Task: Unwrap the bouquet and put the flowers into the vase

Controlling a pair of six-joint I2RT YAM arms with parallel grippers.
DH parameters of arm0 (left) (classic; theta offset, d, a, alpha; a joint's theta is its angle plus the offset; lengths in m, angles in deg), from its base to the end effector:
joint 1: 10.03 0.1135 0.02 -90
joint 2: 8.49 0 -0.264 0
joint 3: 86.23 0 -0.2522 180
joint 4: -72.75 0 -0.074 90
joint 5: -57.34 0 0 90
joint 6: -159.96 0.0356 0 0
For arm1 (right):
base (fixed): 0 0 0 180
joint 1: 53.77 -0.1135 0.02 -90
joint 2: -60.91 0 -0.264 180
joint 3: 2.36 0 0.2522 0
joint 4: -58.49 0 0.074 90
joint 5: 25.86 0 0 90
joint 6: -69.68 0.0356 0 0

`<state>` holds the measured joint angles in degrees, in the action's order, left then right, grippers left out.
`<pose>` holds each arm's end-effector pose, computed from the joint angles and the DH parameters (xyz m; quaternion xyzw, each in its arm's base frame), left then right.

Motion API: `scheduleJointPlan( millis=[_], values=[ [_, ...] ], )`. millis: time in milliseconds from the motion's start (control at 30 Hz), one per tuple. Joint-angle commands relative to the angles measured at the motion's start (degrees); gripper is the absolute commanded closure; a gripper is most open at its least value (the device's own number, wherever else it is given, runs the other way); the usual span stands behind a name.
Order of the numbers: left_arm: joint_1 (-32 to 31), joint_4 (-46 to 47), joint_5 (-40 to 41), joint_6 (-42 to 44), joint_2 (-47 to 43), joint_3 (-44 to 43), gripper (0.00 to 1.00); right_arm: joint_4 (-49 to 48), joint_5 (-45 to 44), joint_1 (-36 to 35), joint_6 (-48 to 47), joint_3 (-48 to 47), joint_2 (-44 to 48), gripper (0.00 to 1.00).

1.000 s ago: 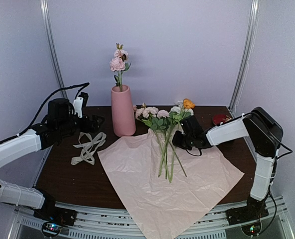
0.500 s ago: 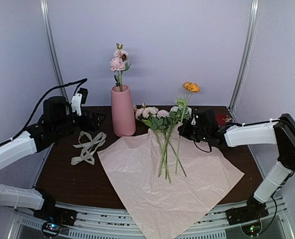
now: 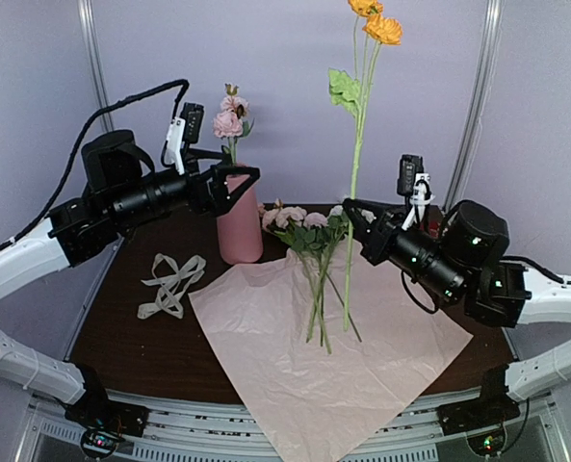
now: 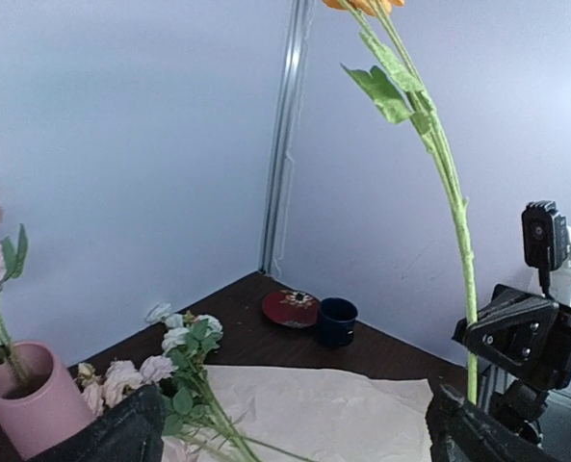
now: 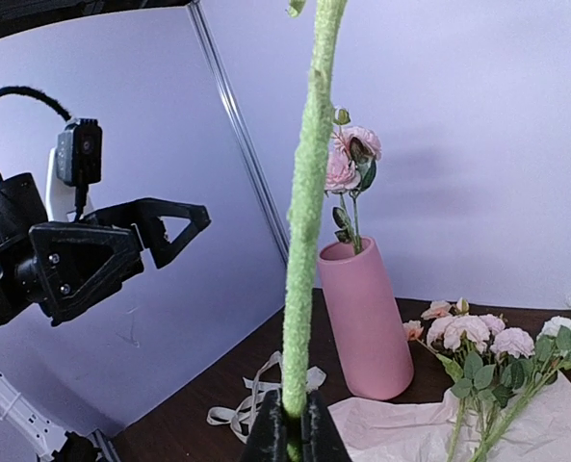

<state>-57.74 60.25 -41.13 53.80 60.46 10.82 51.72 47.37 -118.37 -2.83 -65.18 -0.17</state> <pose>0.1839 -0.2100 0.4238 0.2401 0.6553 -0.4216 0.5790 0.1171 0.2226 0.3682 -0.1568 0.6361 0.4204 0.6278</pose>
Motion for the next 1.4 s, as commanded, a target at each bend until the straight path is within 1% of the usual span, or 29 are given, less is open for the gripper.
scheduleJointPlan(
  millis=[0,167,267,400,700,800,933,1000,1233,1367],
  values=[
    [-1.4,10.0,-11.0,-2.5,3.5,-3.4,0.02,-5.6,-11.0,-6.8,-10.4,1.6,-1.7,1.00],
    [-1.9,15.4,-15.3,-8.9,8.0,-4.3,0.04,-13.1,-18.9,-14.4,-19.2,1.9,-7.3,1.00],
    [-2.0,17.0,-17.0,-11.1,9.6,-5.4,0.04,-16.1,-20.9,-16.4,-24.2,1.9,-9.5,1.00],
    [-2.0,17.0,-19.4,-11.7,10.7,-6.9,0.04,-19.4,-23.4,-18.4,-28.8,2.8,-11.1,1.00],
    [-2.1,19.4,-24.3,-12.3,10.1,-4.4,0.03,-22.1,-24.3,-18.6,-29.3,3.9,-11.3,1.00],
    [-2.0,21.0,-26.9,-13.1,10.0,-3.4,0.02,-21.9,-24.4,-18.6,-29.4,4.0,-11.5,1.00],
    [-2.1,24.5,-32.8,-16.0,11.2,-3.1,0.02,-20.6,-22.7,-18.8,-29.4,3.1,-12.0,1.00],
    [-2.1,25.6,-33.6,-16.9,11.8,-3.1,0.03,-20.7,-22.2,-18.9,-29.6,2.7,-12.7,1.00],
    [-2.0,27.8,-34.2,-17.7,12.2,-2.9,0.16,-21.1,-21.8,-19.4,-29.5,2.7,-14.0,1.00],
    [-2.0,28.1,-34.4,-18.1,12.6,-2.8,0.27,-21.4,-22.2,-19.7,-29.2,2.8,-14.4,1.00]
  ],
)
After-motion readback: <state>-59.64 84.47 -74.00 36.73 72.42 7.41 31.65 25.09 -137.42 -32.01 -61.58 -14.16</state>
